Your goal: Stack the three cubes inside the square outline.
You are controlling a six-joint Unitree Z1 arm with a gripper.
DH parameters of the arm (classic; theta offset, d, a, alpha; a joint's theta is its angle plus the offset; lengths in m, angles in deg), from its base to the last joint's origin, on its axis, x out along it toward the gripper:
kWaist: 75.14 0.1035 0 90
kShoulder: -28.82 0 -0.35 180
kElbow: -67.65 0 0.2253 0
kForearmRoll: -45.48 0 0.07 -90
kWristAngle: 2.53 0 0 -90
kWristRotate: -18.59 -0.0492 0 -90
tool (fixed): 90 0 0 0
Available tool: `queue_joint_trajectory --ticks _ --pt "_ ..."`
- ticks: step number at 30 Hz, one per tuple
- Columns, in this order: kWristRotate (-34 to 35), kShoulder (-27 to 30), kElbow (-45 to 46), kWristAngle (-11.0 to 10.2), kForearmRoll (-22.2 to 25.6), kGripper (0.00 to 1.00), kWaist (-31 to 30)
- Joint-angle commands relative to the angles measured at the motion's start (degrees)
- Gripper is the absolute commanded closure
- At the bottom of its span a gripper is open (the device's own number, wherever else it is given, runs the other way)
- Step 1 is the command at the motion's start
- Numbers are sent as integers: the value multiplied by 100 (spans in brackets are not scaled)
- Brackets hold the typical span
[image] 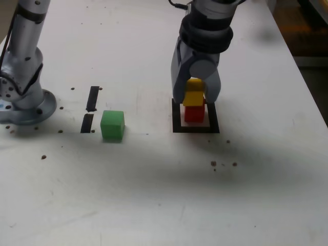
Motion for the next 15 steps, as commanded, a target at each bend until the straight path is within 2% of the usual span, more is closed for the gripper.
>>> queue_joint_trajectory --ticks 1,7,10,13,15 --pt "-19 21 38 33 -46 90 10" --pt "-27 22 79 40 -77 87 14" --pt "-27 25 87 41 -82 81 15" --pt "-27 45 79 49 -35 67 15" --pt "-28 76 65 51 4 44 15"
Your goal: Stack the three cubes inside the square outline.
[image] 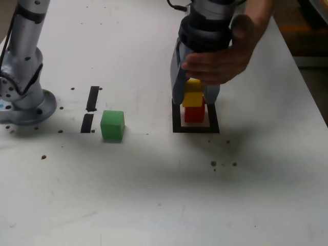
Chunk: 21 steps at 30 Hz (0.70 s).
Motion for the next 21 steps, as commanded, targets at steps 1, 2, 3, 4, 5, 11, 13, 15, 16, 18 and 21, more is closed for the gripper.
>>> queue_joint_trajectory --ticks 1,2,3,4,5,11,13,15,16,18,21 --pt "-10 82 -11 0 34 34 -1" --pt "-10 100 -16 -8 43 24 -1" --pt "-10 119 -18 -17 45 15 -1" --pt "-11 140 -18 -27 44 9 -1" --pt "-11 162 -19 -38 41 4 -1" --pt "-8 281 -34 -69 41 0 -15" --pt "-4 323 -51 -72 48 0 -36" --pt "8 371 -75 -78 67 0 -65" --pt "17 401 -85 -84 83 0 -83" --pt "44 492 -98 -98 156 0 -129" --pt "75 660 -83 -122 289 0 -194"
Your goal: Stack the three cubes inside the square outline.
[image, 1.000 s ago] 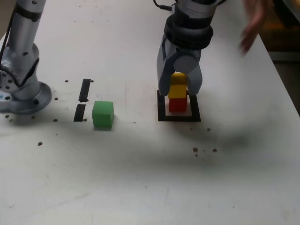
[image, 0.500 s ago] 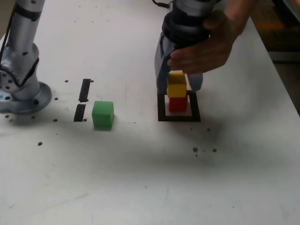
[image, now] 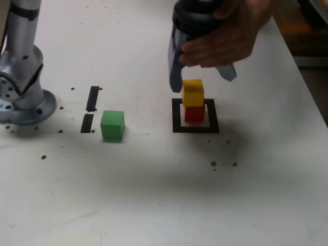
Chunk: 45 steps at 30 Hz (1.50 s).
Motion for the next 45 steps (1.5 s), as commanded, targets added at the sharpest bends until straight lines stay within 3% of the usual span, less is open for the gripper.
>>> queue_joint_trajectory --ticks 1,7,15,24,28,32,40,45 --pt "21 196 11 -16 103 0 -86" --pt "38 567 211 24 272 0 -274" --pt "196 982 854 339 321 0 -764" --pt "236 1066 1663 525 245 0 -1368" --pt "302 1041 2390 733 -132 0 -1488" --pt "327 1014 3077 883 -854 0 -1506" --pt "333 858 3893 960 -1959 1 -1503" --pt "336 790 4158 995 -2292 4 -1469"
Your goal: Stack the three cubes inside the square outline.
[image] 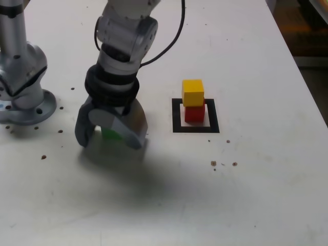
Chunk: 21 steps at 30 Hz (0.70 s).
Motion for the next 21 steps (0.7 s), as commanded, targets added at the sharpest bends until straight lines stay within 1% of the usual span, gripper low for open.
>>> queue_joint_trajectory --ticks 1,4,6,9,12,13,16,18,21 --pt "14 -14 35 -17 -18 6 27" --pt "42 -19 40 -102 -18 17 56" --pt "76 -18 35 -167 -18 26 64" --pt "154 -1 40 -276 -58 47 77" --pt "225 19 60 -388 -148 63 92" --pt "245 25 68 -423 -181 67 100" --pt "271 27 74 -502 -228 68 125" --pt "278 27 60 -575 -231 71 145" --pt "278 43 31 -705 -218 80 202"
